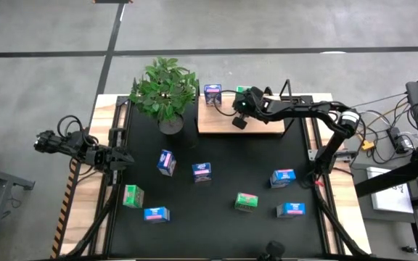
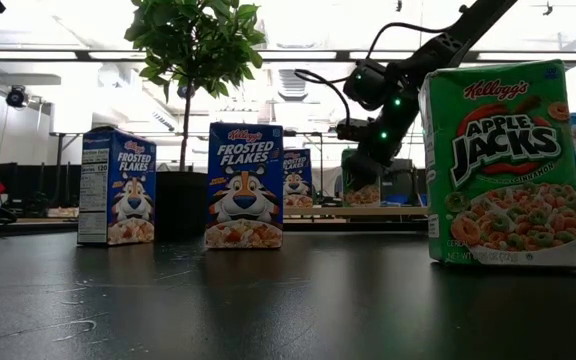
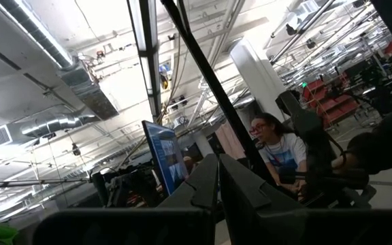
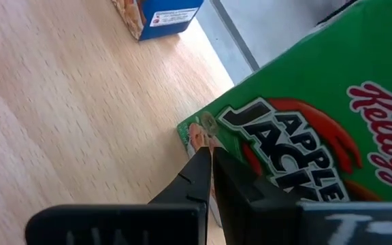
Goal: Stack cereal on shelf
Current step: Put the top green cereal box on the shelf, then put the top right light blue cereal box on the shelf
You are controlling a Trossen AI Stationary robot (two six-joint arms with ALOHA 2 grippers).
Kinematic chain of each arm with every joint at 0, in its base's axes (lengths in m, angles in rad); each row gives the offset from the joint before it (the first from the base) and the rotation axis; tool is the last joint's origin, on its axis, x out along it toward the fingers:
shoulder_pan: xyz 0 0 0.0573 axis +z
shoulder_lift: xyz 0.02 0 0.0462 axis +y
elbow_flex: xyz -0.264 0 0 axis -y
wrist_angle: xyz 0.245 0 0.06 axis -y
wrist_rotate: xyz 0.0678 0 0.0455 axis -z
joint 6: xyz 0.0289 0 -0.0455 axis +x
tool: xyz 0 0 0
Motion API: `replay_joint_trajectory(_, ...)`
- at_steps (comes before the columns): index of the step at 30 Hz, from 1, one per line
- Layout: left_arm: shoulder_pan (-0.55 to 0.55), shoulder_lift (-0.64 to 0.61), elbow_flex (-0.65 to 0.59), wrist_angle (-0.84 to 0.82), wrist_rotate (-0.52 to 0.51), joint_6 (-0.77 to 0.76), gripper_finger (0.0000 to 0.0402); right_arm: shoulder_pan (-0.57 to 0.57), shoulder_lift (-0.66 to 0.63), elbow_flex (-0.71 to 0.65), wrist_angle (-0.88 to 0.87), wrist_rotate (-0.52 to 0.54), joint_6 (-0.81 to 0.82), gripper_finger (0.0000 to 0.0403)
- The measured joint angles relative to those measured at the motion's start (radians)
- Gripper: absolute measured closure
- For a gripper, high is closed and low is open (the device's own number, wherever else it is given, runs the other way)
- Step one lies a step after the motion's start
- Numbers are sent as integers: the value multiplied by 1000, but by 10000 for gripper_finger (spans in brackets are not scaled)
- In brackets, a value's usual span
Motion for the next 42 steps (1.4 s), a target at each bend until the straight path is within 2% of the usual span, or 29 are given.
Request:
replay_joint_trajectory(15, 0, 0, 0, 0, 0, 0, 402, -4, -23, 0, -51, 58, -17, 394)
replay_joint_trajectory(28, 0, 0, 0, 0, 0, 0, 402, 1, -25, 0, -53, 52, -6, 394)
replay_joint_trajectory(32, 0, 0, 0, 0, 0, 0, 402, 34, -69, 2, -82, 38, 23, 394)
replay_joint_trajectory(35, 0, 0, 0, 0, 0, 0, 402, 67, -119, 39, -199, -16, 67, 394)
replay_joint_trajectory(37, 0, 0, 0, 0, 0, 0, 402, 88, -158, 81, -295, -90, 102, 394)
replay_joint_trajectory(42, 0, 0, 0, 0, 0, 0, 402, 138, -241, 193, -519, -383, 202, 394)
